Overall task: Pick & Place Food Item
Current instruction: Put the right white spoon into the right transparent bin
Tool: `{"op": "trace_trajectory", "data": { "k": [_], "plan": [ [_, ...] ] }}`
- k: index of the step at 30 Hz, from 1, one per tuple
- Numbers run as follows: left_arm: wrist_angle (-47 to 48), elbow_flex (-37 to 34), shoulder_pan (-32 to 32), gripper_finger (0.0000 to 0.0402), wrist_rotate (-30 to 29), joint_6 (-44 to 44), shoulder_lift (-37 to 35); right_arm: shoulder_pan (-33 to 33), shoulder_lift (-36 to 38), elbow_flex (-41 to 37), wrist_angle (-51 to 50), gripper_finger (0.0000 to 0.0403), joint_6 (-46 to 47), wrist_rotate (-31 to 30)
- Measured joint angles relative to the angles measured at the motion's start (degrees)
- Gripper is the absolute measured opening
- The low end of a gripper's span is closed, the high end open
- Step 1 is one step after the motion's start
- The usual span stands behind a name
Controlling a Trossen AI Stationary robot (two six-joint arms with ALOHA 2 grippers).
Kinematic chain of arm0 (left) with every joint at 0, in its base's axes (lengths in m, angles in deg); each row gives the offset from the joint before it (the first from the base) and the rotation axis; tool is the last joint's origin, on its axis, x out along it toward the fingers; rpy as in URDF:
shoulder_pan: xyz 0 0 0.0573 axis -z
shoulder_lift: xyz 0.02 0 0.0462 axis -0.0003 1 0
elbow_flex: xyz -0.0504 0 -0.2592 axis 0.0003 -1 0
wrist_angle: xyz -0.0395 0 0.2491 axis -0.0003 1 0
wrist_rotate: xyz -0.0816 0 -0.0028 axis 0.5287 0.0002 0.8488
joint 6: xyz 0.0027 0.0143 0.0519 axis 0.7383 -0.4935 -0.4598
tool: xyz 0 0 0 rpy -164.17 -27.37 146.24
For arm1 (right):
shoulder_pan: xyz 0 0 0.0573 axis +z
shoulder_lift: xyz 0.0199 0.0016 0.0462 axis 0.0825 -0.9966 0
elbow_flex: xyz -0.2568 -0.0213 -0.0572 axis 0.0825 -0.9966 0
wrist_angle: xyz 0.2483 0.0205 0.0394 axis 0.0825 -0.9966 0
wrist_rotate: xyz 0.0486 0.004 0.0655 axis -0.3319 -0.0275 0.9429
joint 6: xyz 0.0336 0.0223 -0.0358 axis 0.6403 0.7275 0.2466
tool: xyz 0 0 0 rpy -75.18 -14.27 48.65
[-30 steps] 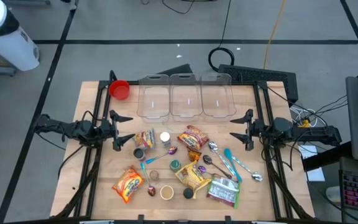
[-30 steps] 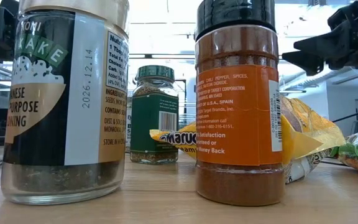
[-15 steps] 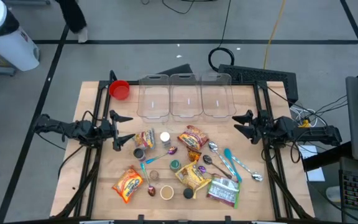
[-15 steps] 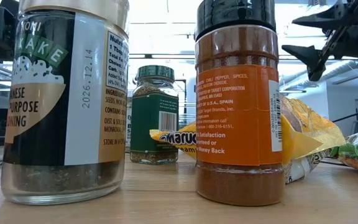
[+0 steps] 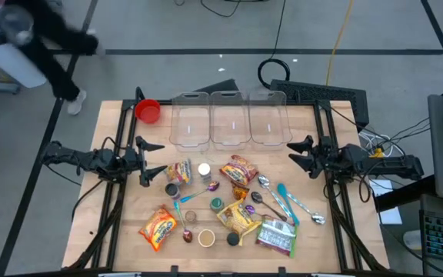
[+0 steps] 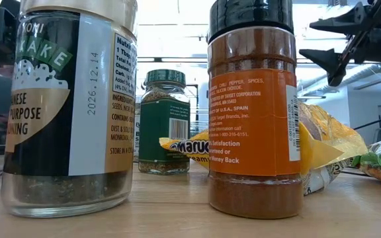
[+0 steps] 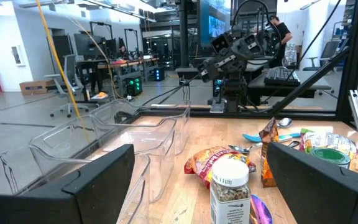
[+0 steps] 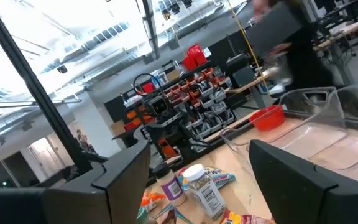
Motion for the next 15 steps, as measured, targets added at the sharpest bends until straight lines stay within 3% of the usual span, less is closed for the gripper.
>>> {"op": "trace_trajectory", "data": {
  "k": [4, 10, 15],
  "plan": [
    [0.0, 0.0, 0.0, 0.0374, 0.0, 0.0, 0.0, 0.0, -1.4, 0.0, 0.8, 0.0267, 3.4, 1.2],
    [0.0, 0.0, 0.0, 0.0374, 0.0, 0.0, 0.0, 0.6, -5.2, 0.0, 11.1, 0.0267, 7.3, 12.6],
    [0.0, 0.0, 0.0, 0.0374, 0.0, 0.0, 0.0, 7.8, -12.7, 0.0, 22.3, 0.0267, 6.5, 10.1]
  ]
}}
